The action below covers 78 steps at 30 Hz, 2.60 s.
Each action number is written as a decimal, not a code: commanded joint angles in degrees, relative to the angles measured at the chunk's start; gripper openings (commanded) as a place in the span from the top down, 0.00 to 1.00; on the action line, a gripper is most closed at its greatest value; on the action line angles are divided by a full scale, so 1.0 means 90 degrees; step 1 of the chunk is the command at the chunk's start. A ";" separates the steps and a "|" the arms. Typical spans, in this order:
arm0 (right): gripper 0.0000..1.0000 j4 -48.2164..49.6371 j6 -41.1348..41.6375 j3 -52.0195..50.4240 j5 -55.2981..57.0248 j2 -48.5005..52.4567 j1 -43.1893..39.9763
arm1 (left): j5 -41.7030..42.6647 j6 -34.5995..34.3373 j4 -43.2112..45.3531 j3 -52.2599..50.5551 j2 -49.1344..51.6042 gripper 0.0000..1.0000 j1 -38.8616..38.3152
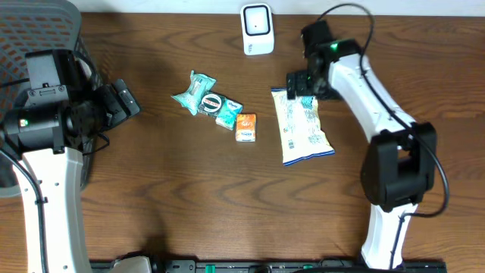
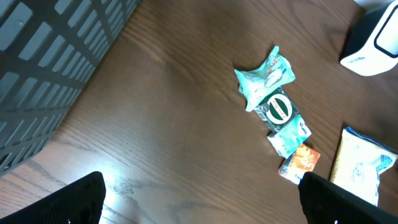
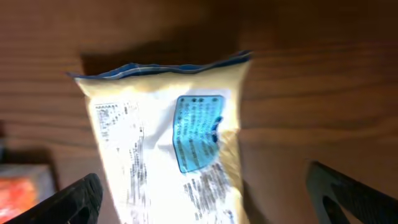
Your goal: Scan the item barcode
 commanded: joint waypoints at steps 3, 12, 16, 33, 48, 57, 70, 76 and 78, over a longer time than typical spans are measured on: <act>0.01 -0.0372 -0.0027 0.0325 0.0100 -0.0299 -0.0486 | 0.0034 -0.0010 -0.0022 0.0138 0.0017 0.02 0.0027; 0.01 -0.0879 -0.0153 0.0321 0.0029 -0.0299 -0.1455 | 0.0034 -0.0007 -0.0022 0.0138 0.0017 0.02 0.0027; 0.01 -0.0930 -0.0811 0.0282 -0.0639 -0.0299 -0.1834 | 0.0034 -0.0010 -0.0022 0.0138 0.0017 0.02 0.0027; 0.02 -0.0942 -0.1234 0.0126 -0.0913 -0.0296 -0.2142 | 0.0034 -0.0007 -0.0022 0.0138 0.0017 0.02 0.0027; 0.02 -0.0831 -0.1872 0.0024 -0.1785 -0.0243 -0.2142 | 0.0034 -0.0010 -0.0022 0.0138 0.0017 0.02 0.0027; 0.01 -0.0799 -0.2266 0.0022 -0.3077 0.0053 -0.2035 | 0.0034 -0.0010 -0.0022 0.0138 0.0017 0.02 0.0027; 0.01 -0.0488 -0.2266 -0.0602 -0.3514 0.0410 -0.1836 | 0.0034 -0.0010 -0.0022 0.0138 0.0017 0.03 0.0027; 0.01 0.0291 -0.2251 -0.1401 -0.4211 0.0410 -0.1761 | 0.0034 -0.0010 -0.0019 0.0138 0.0017 0.02 0.0027; 0.01 0.0644 -0.2045 -0.1739 -0.4291 0.0410 -0.1676 | 0.0034 -0.0007 -0.0022 0.0138 0.0017 0.03 0.0027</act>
